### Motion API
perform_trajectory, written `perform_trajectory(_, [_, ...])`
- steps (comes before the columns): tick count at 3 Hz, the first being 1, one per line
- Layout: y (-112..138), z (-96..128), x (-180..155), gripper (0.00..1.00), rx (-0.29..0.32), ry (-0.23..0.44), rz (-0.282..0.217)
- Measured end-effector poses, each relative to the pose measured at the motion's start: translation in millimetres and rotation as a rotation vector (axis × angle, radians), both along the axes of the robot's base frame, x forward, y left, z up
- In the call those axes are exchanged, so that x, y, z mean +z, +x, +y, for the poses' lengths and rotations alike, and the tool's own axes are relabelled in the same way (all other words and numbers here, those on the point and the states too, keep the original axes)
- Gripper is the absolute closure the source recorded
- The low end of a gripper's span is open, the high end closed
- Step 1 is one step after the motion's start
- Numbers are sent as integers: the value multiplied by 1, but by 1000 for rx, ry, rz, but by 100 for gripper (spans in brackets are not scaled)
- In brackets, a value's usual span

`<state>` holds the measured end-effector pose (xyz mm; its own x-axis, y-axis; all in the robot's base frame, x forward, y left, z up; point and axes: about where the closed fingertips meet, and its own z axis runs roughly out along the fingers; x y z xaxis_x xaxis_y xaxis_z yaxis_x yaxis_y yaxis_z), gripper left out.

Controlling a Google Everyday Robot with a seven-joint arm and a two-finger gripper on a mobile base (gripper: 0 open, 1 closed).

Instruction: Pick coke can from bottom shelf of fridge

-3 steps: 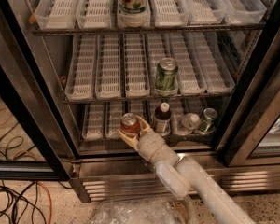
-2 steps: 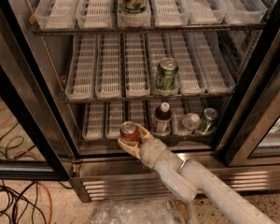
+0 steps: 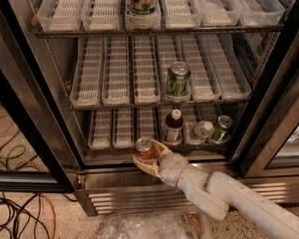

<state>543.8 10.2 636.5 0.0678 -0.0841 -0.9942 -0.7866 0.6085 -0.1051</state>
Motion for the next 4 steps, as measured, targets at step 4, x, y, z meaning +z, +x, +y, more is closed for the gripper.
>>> perform_trajectory(4, [-76, -33, 55, 100, 18, -24, 81])
